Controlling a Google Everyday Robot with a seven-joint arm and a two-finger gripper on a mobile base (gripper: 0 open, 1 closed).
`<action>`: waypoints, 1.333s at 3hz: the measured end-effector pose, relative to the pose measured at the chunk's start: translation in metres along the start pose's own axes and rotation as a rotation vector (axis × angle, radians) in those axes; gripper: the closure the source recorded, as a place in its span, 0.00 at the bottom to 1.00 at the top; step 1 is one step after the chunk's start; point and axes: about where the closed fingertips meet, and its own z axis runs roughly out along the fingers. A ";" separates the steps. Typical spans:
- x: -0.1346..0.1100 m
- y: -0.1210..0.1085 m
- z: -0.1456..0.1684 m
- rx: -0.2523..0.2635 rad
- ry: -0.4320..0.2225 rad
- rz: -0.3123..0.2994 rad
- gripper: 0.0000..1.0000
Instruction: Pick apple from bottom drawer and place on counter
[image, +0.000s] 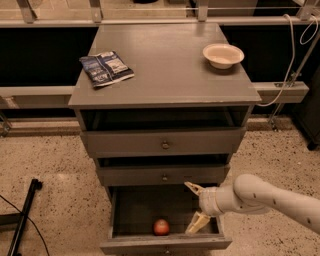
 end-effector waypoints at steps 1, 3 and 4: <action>0.028 -0.023 0.054 -0.054 0.022 -0.005 0.00; 0.098 -0.026 0.141 -0.115 0.049 0.072 0.00; 0.117 -0.014 0.171 -0.141 0.005 0.105 0.16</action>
Offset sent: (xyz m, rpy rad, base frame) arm 0.0773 0.0311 -0.1945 -0.0908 0.1510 0.0106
